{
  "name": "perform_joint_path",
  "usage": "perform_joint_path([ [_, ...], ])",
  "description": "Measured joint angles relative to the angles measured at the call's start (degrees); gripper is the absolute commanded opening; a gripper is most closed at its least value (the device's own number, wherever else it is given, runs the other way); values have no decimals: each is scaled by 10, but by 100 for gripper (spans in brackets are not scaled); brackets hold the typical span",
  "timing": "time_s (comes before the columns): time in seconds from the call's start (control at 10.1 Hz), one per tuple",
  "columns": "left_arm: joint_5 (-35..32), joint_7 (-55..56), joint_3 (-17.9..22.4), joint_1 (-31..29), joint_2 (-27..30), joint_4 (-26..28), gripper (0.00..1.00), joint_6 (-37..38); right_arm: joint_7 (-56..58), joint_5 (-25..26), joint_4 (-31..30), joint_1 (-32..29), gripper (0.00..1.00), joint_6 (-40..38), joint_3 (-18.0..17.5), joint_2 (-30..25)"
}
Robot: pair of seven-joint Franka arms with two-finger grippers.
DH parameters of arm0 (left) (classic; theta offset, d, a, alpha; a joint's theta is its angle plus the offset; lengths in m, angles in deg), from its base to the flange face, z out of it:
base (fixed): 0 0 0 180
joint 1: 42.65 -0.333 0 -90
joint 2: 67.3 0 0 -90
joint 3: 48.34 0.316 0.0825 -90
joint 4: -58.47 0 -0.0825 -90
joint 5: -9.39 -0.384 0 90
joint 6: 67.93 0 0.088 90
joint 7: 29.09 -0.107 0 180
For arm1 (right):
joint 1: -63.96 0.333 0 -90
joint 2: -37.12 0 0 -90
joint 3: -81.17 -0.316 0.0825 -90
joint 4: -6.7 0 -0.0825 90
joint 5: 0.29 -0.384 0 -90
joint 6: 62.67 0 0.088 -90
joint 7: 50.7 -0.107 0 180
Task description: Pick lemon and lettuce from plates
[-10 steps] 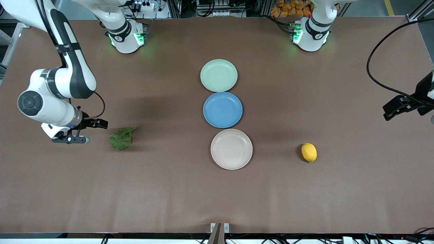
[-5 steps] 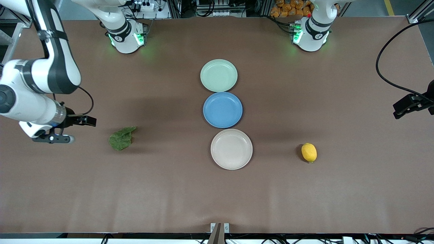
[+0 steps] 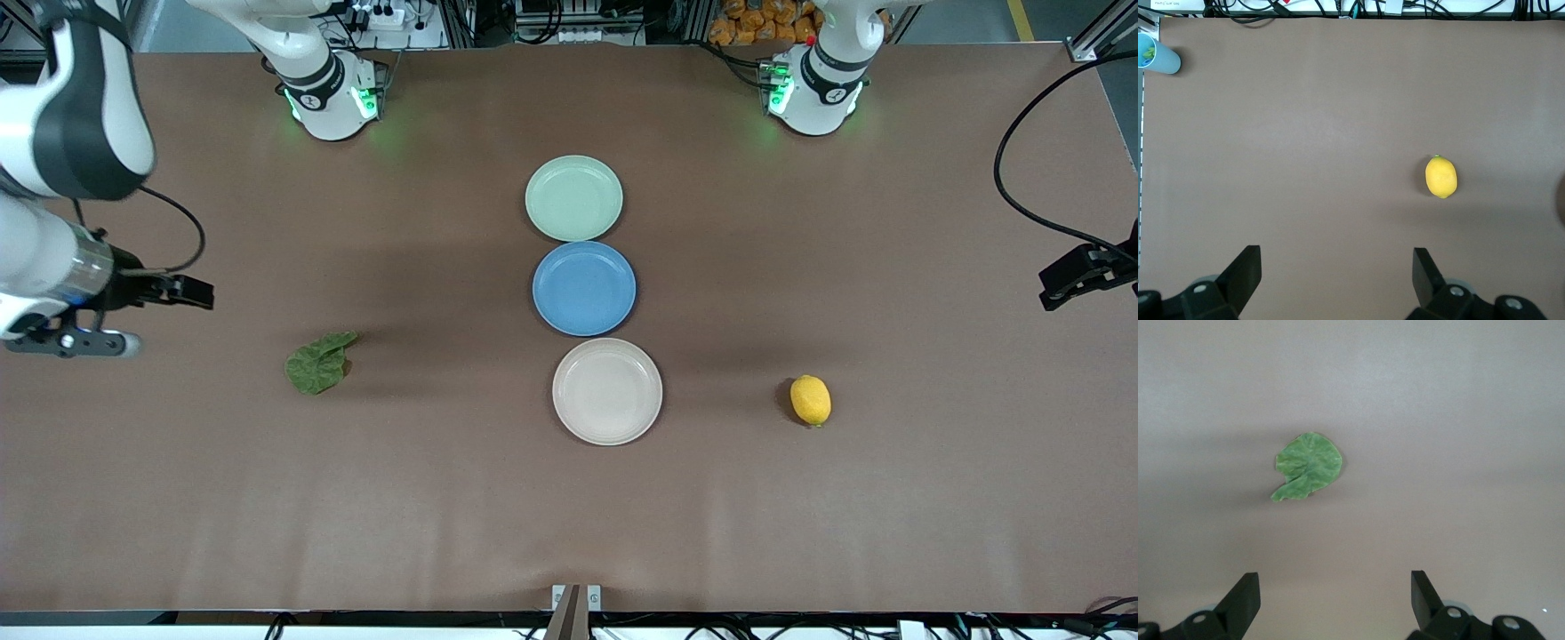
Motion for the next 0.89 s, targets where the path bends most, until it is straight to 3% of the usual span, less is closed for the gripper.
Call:
perform_joint_path([
  [0.4, 2, 0, -14, 2, 0, 0, 100, 0, 0, 0, 66, 3, 100, -42, 11, -42],
  [0.89, 73, 0, -19, -3, 14, -1, 100, 17, 1, 0, 107, 14, 100, -101, 43, -72],
])
